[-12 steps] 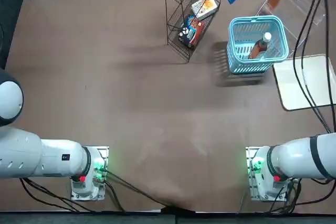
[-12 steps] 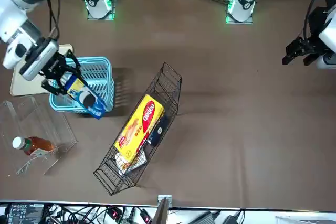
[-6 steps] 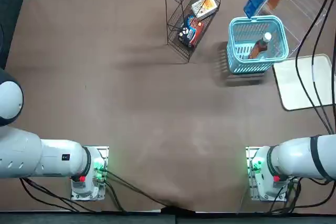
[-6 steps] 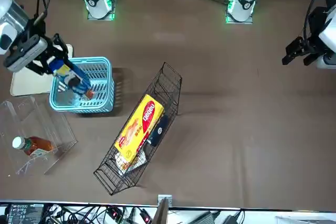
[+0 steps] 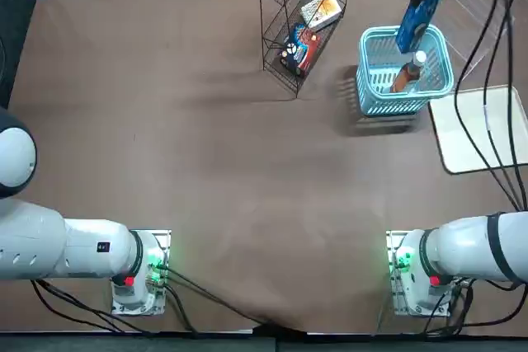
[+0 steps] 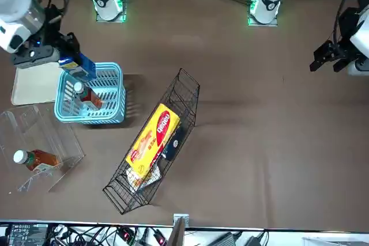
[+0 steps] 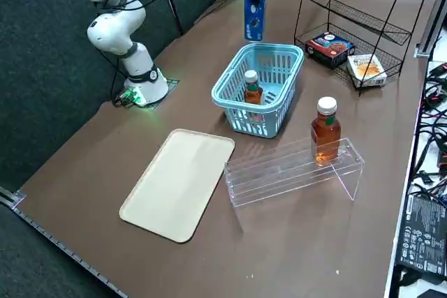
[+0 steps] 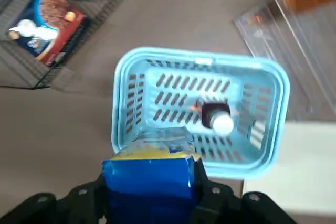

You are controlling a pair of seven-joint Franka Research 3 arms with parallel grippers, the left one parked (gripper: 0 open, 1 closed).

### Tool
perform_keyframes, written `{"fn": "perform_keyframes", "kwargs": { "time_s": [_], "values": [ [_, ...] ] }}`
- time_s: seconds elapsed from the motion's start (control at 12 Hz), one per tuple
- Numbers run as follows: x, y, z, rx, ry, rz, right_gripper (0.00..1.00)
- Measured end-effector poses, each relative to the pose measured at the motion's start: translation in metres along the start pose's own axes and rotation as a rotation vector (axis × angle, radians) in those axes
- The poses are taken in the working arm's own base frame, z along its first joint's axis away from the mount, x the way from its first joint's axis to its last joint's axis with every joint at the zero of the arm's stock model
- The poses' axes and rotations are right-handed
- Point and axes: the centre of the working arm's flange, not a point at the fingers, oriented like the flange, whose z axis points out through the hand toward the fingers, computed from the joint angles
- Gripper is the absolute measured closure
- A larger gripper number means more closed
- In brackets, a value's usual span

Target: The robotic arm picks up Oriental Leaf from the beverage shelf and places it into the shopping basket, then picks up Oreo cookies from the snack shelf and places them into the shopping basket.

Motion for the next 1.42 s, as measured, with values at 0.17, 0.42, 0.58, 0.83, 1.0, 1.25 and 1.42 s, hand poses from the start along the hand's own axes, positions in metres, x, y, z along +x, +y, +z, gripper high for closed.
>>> {"fn": "perform_keyframes", "kwargs": {
  "time_s": [0.17,0.42,0.58,0.83,1.0,1.25,1.42],
  "values": [
    [-0.003,-0.02,0.009,-0.037,-0.036,0.093,0.46],
    [0.0,-0.035,0.026,-0.052,-0.035,0.135,0.46],
    [0.004,-0.031,0.042,-0.051,-0.016,0.139,0.46],
    [0.011,-0.028,0.074,-0.05,0.009,0.14,0.46],
    [0.013,-0.026,0.097,-0.047,0.018,0.139,0.46],
    [0.011,-0.024,0.136,-0.056,0.042,0.13,0.46],
    [0.006,-0.022,0.165,-0.065,0.066,0.118,0.46]
  ]
}}
